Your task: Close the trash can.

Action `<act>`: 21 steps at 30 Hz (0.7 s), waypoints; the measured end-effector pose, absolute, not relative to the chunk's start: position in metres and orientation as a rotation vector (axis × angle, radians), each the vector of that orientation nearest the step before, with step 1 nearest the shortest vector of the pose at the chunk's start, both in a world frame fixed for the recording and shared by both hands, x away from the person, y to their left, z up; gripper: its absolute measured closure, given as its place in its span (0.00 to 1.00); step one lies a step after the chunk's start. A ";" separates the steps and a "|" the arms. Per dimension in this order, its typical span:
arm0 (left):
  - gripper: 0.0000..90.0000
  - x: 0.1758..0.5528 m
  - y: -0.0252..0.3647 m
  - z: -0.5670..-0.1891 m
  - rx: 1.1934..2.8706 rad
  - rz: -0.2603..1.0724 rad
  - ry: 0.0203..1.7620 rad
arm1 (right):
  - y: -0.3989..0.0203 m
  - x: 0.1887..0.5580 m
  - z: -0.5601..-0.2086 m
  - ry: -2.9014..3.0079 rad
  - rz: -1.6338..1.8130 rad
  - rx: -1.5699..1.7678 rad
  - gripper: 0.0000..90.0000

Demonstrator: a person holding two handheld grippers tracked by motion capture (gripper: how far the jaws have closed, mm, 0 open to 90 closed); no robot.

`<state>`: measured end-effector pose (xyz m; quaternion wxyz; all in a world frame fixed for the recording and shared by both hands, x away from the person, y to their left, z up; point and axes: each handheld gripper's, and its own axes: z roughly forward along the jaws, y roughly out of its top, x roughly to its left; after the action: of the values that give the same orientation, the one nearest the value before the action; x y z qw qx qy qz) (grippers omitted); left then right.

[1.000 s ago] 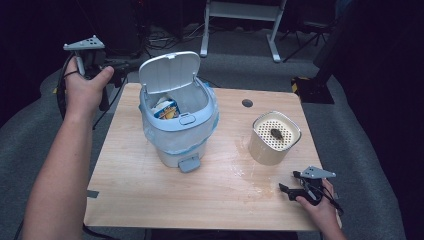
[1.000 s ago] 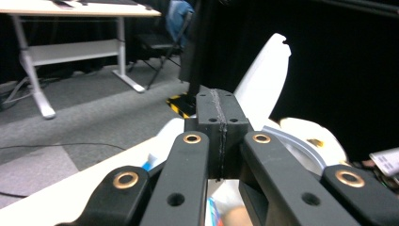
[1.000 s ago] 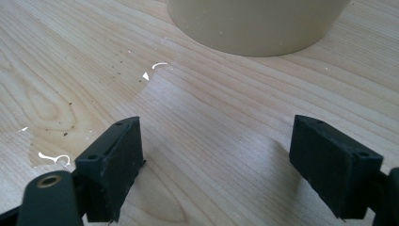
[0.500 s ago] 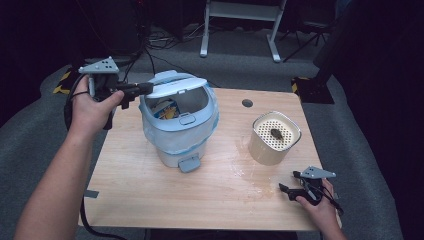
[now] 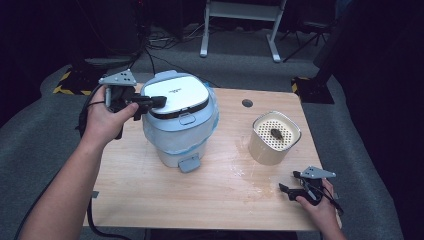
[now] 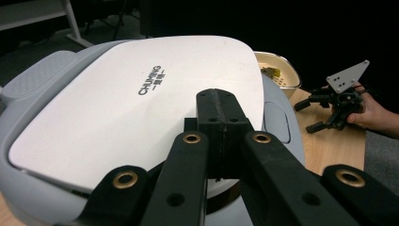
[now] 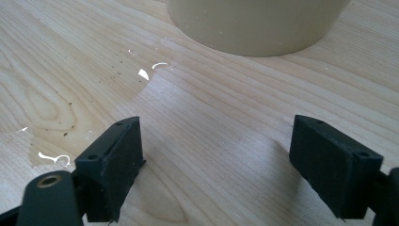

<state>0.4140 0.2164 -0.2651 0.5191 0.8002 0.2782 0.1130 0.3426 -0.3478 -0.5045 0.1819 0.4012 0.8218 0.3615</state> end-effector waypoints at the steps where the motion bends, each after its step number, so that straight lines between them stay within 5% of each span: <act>1: 1.00 0.414 0.214 -0.265 1.923 0.268 0.671 | -0.348 0.343 -0.505 2.320 1.020 1.132 0.20; 21: 1.00 0.417 0.167 -0.260 2.095 0.257 0.680 | -0.348 0.343 -0.505 2.320 1.020 1.132 0.20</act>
<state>0.4172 0.1674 -0.2597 0.4458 0.8457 0.2746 0.1035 0.3427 -0.3478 -0.5045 0.1820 0.4011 0.8218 0.3615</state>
